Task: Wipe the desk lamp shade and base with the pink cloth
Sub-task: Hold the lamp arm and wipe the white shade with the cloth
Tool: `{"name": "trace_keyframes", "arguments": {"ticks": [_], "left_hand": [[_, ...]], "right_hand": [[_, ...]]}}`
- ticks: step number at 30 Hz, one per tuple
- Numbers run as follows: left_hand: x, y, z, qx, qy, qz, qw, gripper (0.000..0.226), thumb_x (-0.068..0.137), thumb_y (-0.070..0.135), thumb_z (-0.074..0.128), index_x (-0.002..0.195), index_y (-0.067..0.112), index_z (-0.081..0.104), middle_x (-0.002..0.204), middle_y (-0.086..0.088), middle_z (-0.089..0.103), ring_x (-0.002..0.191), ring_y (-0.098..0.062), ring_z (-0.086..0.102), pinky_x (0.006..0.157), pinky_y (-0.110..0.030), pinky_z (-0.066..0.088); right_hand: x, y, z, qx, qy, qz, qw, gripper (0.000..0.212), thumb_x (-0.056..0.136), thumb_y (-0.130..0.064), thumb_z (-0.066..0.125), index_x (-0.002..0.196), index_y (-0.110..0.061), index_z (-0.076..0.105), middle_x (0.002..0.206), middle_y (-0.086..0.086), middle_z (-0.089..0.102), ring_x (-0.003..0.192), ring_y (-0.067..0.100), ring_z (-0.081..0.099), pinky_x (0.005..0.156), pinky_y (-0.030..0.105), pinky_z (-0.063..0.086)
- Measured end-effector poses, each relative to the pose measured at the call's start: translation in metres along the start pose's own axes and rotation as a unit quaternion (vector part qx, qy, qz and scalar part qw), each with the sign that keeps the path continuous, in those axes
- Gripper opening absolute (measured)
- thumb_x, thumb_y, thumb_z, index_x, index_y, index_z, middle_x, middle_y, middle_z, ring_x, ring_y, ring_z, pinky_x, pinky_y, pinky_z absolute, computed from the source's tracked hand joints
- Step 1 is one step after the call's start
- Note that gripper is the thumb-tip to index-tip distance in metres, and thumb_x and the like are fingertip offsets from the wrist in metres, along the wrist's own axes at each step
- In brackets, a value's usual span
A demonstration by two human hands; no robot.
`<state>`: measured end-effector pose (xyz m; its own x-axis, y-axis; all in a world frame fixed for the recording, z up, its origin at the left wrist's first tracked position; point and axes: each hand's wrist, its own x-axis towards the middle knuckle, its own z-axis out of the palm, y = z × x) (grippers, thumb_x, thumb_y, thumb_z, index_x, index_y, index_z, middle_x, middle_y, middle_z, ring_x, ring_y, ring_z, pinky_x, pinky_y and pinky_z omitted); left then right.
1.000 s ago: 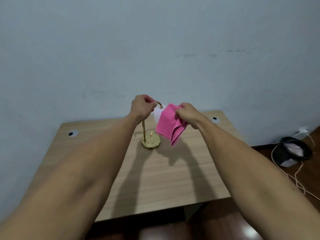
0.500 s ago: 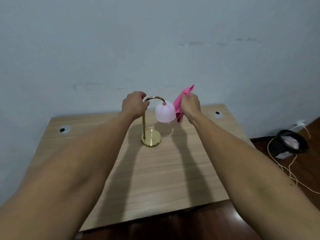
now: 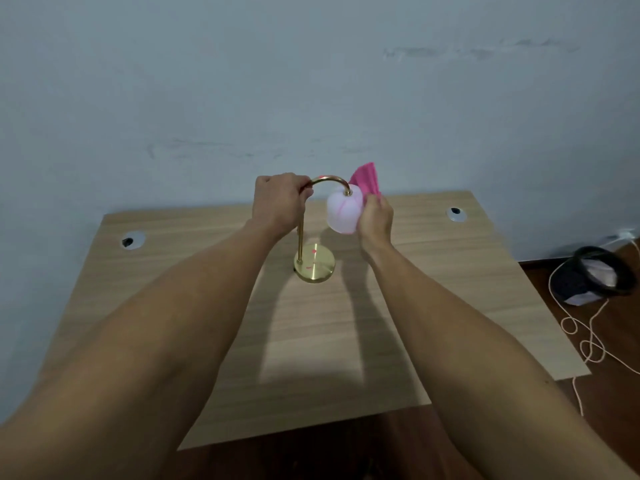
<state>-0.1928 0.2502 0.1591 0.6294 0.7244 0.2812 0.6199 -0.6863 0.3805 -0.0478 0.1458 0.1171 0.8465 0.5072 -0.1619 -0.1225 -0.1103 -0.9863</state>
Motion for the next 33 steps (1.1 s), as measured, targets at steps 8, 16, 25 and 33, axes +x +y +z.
{"name": "trace_keyframes", "arguments": {"ticks": [8, 16, 25, 33], "left_hand": [[0.001, 0.001, 0.000, -0.001, 0.003, 0.010, 1.000, 0.024, 0.102, 0.026, 0.051, 0.094, 0.017, 0.071, 0.074, 0.001, 0.057, 0.072, -0.025, 0.047, 0.076, -0.034, 0.026], [-0.001, 0.003, -0.003, -0.003, -0.005, 0.007, 1.000, 0.024, 0.102, 0.026, 0.052, 0.092, 0.016, 0.072, 0.072, -0.002, 0.059, 0.075, -0.033, 0.056, 0.072, -0.035, 0.029], [-0.003, 0.004, -0.003, -0.023, -0.005, 0.010, 1.000, 0.025, 0.102, 0.026, 0.052, 0.095, 0.014, 0.073, 0.081, -0.008, 0.069, 0.081, -0.034, 0.060, 0.070, -0.035, 0.034], [-0.004, 0.004, -0.004, -0.035, -0.012, 0.006, 0.999, 0.025, 0.102, 0.027, 0.053, 0.095, 0.014, 0.074, 0.080, -0.008, 0.068, 0.081, -0.035, 0.060, 0.069, -0.034, 0.033]], "right_hand": [[-0.002, 0.010, 0.009, -0.103, -0.057, -0.131, 0.984, 0.044, 0.093, -0.034, 0.043, 0.125, -0.023, 0.071, 0.124, -0.002, 0.070, 0.122, 0.021, 0.060, 0.108, 0.041, 0.044], [0.016, -0.009, 0.002, -0.029, 0.016, 0.004, 0.999, 0.029, 0.077, -0.031, 0.048, 0.075, -0.019, 0.074, 0.080, -0.002, 0.069, 0.082, 0.026, 0.063, 0.071, 0.037, 0.049], [0.017, -0.014, -0.004, -0.003, 0.017, 0.075, 0.997, 0.021, 0.084, -0.022, 0.044, 0.072, -0.018, 0.060, 0.075, 0.002, 0.059, 0.075, 0.026, 0.056, 0.059, 0.030, 0.039], [-0.005, -0.009, 0.004, -0.063, -0.076, -0.100, 0.990, 0.035, 0.091, -0.026, 0.045, 0.096, -0.030, 0.079, 0.100, -0.009, 0.077, 0.100, 0.012, 0.068, 0.088, 0.032, 0.054]]}}
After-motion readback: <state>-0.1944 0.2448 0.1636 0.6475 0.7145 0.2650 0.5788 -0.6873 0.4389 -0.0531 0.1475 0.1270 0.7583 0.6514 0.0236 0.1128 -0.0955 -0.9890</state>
